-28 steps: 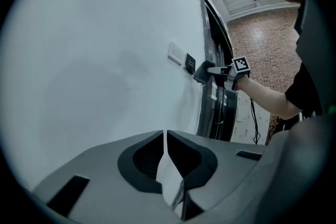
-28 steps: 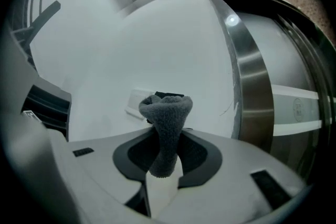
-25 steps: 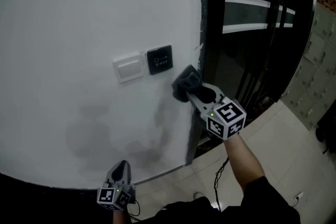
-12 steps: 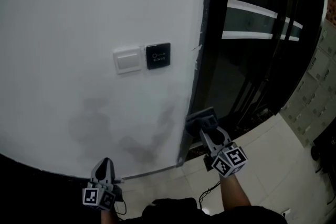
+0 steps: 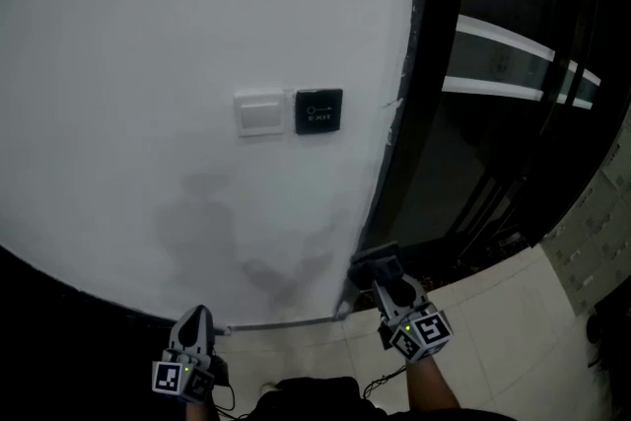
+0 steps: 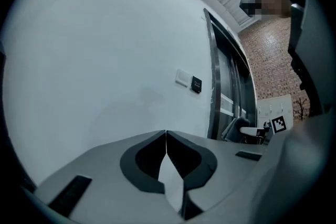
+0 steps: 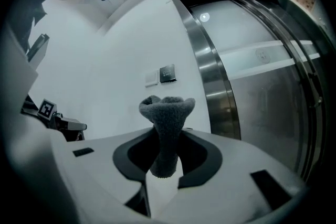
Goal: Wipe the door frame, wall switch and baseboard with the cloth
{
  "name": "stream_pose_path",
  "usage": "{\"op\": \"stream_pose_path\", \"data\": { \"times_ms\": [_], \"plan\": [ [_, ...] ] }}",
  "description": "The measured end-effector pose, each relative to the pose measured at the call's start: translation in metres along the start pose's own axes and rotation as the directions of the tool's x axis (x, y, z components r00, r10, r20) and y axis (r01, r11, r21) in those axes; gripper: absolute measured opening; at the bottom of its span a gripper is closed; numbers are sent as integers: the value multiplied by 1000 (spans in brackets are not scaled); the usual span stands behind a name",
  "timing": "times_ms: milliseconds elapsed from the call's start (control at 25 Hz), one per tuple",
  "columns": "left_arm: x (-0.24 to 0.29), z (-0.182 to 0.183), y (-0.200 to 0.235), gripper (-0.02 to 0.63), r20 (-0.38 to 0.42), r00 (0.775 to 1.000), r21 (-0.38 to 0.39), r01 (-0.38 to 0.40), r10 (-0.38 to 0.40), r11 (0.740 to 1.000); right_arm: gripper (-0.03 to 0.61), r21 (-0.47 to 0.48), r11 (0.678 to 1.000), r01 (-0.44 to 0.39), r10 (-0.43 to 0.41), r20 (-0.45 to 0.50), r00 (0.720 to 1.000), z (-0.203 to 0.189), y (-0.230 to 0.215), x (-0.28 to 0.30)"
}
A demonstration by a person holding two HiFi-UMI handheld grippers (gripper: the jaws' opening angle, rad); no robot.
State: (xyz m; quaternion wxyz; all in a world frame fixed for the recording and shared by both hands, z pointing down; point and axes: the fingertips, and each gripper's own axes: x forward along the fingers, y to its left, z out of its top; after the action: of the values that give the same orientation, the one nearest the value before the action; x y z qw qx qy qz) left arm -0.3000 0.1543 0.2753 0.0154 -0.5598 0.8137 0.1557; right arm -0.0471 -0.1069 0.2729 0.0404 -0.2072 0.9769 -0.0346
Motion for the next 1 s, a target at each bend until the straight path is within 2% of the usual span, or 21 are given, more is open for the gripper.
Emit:
{"op": "stream_pose_path", "data": {
  "times_ms": [240, 400, 640, 800, 1000],
  "plan": [
    [-3, 1, -1, 3, 21, 1000, 2, -8, 8, 1000, 92, 30, 1000, 0, -2, 42, 999, 10, -5, -1],
    [-2, -5, -3, 3, 6, 1000, 5, -2, 2, 1000, 92, 17, 1000, 3, -4, 45, 999, 11, -8, -7],
    [10, -7, -13, 3, 19, 998, -62, 63, -62, 996, 94, 0, 1000, 14, -14, 45, 999, 14, -12, -9],
    [16, -6, -18, 3, 35, 997, -51, 71, -69, 996, 94, -10, 1000, 7, -6, 38, 999, 17, -12, -8],
    [24, -12, -21, 3, 13, 997, -38, 79, -79, 996, 94, -22, 1000, 17, -16, 40, 999, 20, -16, -10]
  ]
}}
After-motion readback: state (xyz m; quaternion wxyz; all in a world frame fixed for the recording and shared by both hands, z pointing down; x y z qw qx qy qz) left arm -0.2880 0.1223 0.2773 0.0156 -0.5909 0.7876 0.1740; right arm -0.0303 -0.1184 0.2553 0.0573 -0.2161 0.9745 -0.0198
